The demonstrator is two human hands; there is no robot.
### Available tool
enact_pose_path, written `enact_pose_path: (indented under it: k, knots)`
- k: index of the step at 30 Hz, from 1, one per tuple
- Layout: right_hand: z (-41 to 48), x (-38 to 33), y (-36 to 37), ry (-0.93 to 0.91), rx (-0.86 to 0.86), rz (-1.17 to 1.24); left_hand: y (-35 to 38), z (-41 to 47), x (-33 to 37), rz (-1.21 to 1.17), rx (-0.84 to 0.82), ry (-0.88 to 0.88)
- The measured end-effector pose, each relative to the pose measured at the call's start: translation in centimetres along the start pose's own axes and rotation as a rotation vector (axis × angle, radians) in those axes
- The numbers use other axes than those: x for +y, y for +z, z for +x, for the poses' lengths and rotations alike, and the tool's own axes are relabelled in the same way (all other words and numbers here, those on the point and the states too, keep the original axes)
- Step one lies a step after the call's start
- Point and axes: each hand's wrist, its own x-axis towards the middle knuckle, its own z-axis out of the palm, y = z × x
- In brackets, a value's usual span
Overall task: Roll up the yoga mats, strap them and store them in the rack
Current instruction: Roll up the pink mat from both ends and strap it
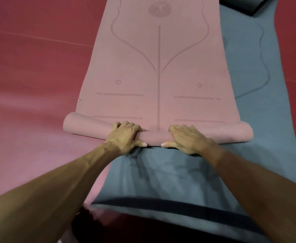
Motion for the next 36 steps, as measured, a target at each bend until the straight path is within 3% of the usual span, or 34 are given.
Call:
enact_pose_path:
  k: [10,15,21,26,30,33,36]
  knots:
    - [-5.7,-3.7,2.9,-0.017,-0.192,0.050,2.6,-7.1,1.2,-0.062,-0.112,0.007]
    - [-6.6,-4.8,4.3,-0.016,-0.219,0.078,4.3,-9.4,1.4,-0.105,-0.090,-0.007]
    - [-8.0,-5.0,6.0,-0.040,0.048,0.060,4.0,-8.9,1.7,-0.183,-0.120,-0.046]
    - [-8.0,-4.4,6.2,-0.079,0.153,0.117,3.9,-7.6,0.9,-0.337,-0.113,-0.105]
    - [-8.5,-4.1,7.2,-0.143,0.416,0.121,3.1,-6.6,0.5,-0.436,-0.103,-0.120]
    - [-7.9,-5.1,7.9,-0.040,0.526,0.230,3.5,-6.5,0.2,-0.451,0.021,-0.073]
    - [-7.4,-5.5,8.1,0.022,0.542,0.307,3.5,-6.5,0.1,-0.391,0.016,-0.049]
